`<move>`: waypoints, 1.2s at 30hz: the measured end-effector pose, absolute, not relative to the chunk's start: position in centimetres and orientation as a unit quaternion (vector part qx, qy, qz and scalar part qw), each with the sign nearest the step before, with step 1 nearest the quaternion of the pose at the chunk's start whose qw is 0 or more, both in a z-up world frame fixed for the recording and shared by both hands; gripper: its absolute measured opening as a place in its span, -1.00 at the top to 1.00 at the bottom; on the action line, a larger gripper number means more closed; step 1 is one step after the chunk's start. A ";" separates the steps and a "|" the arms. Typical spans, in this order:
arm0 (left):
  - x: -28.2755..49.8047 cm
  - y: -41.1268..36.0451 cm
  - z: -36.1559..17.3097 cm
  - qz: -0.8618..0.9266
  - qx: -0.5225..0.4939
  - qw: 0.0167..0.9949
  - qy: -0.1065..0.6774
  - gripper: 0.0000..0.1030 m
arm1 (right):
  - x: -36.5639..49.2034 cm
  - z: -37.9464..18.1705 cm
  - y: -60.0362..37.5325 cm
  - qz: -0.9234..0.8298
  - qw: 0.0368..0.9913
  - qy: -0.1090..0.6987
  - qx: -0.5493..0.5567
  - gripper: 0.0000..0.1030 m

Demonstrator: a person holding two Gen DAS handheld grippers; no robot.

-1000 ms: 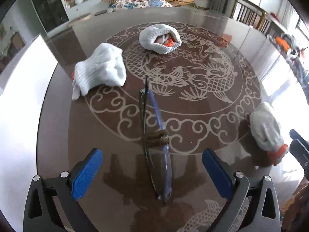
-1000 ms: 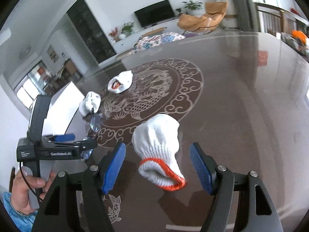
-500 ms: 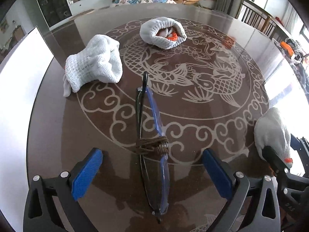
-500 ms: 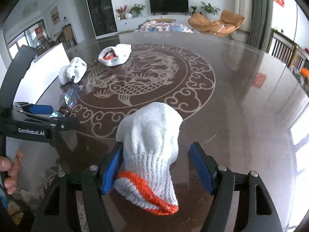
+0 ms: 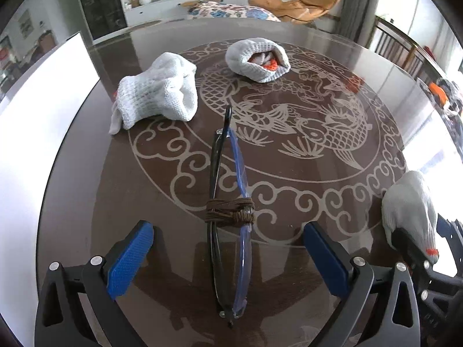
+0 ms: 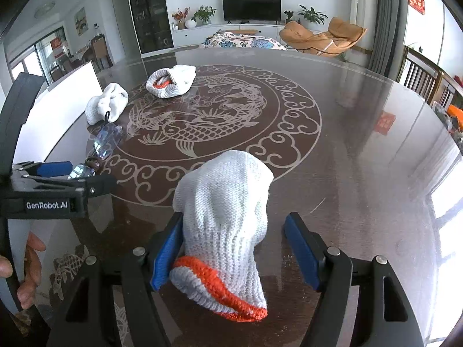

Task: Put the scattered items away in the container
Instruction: 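Close the left tool on the glasses and lift them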

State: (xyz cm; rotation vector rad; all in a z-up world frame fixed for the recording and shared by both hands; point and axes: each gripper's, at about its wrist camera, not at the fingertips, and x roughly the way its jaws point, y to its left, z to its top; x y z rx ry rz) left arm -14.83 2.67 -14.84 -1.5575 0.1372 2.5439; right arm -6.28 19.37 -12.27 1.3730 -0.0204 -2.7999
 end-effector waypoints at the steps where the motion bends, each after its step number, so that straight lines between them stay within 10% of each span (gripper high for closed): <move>1: -15.0 2.6 -14.9 0.850 -0.521 0.074 0.044 -1.00 | -6.3 -12.3 19.3 -0.898 0.011 -0.005 0.440 -0.40; 7: -15.5 2.3 -15.0 0.851 -0.517 0.077 0.044 -1.00 | -7.3 -12.3 19.4 -0.898 0.010 -0.004 0.439 -0.35; 8: -15.4 2.1 -15.0 0.853 -0.514 0.079 0.040 -0.97 | -7.4 -12.3 19.5 -0.899 0.011 -0.006 0.437 0.01; 9: -15.0 2.0 -14.6 0.858 -0.505 0.082 0.041 -0.78 | -7.5 -12.1 19.6 -0.902 0.019 -0.011 0.431 0.38; 11: -14.3 1.8 -13.9 0.869 -0.485 0.088 0.044 0.49 | -7.3 -12.1 19.7 -0.906 0.017 -0.015 0.423 0.43; 36: -3.2 -5.4 -7.8 0.895 -0.428 0.126 -0.006 0.48 | 0.5 -8.9 11.4 -0.915 0.094 -0.102 0.380 0.43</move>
